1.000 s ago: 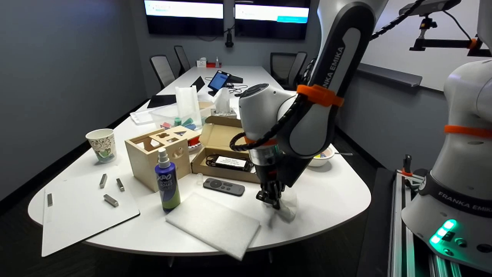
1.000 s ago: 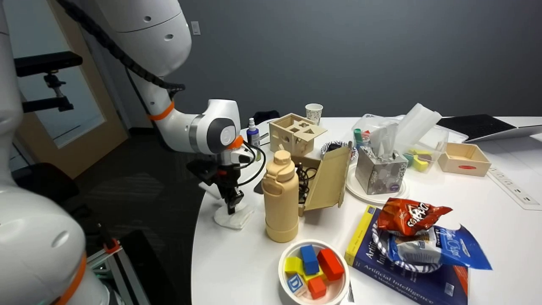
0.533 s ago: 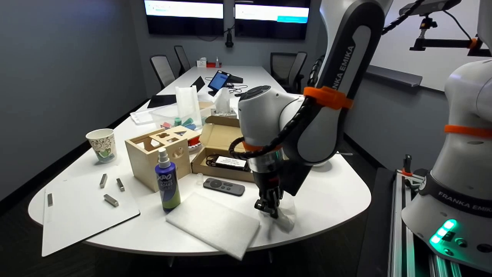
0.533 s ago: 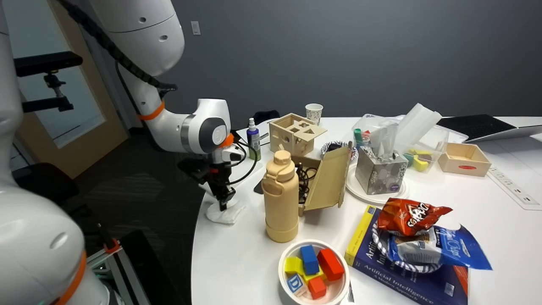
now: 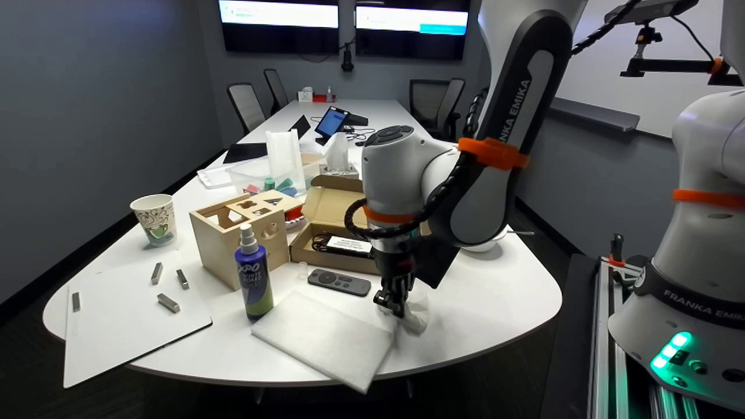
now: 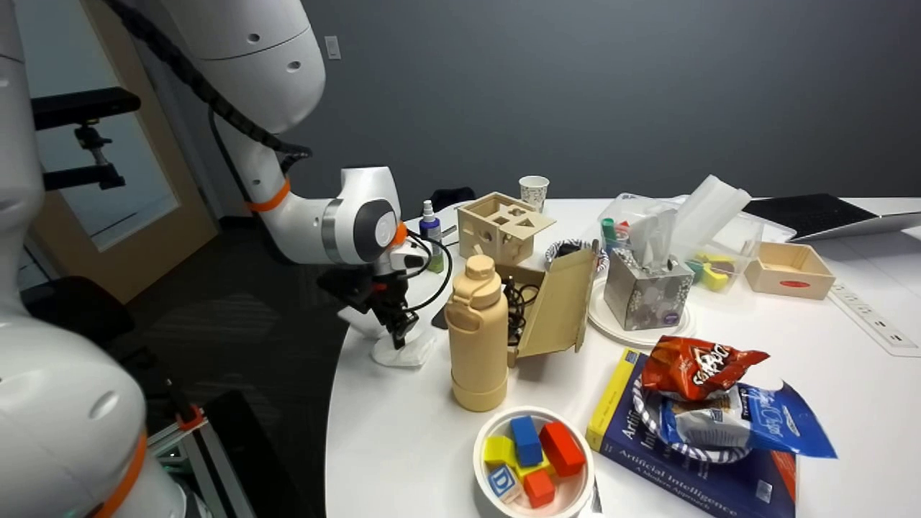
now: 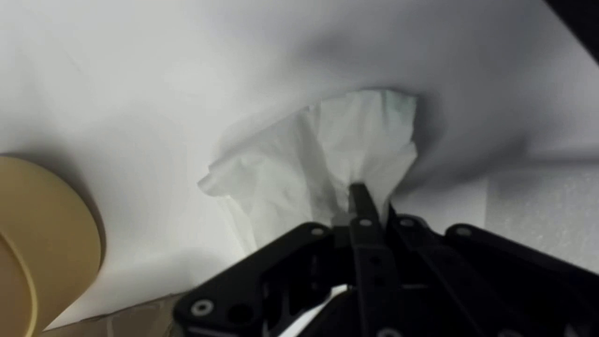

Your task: Use the folded napkin to the wipe the table.

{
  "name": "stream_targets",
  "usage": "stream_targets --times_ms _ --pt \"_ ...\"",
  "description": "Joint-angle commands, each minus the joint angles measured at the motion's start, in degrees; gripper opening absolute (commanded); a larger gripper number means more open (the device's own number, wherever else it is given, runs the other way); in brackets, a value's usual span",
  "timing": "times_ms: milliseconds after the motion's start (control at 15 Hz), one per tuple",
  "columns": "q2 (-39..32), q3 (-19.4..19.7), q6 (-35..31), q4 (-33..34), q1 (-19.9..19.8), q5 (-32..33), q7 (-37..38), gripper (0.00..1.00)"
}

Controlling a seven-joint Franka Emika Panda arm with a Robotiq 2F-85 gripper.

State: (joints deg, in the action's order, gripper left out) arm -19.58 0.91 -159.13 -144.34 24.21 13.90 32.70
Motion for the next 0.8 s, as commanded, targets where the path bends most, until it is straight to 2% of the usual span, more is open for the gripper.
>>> stream_targets --times_ms 0,333,733 --pt "-3.22 3.05 -0.28 2.84 0.69 2.14 1.40 0.00" --pt "-4.39 3.28 6.95 4.46 1.02 1.52 3.89 0.00" --pt "-2.39 -3.29 11.65 2.79 -2.11 -2.34 -2.23 0.00"
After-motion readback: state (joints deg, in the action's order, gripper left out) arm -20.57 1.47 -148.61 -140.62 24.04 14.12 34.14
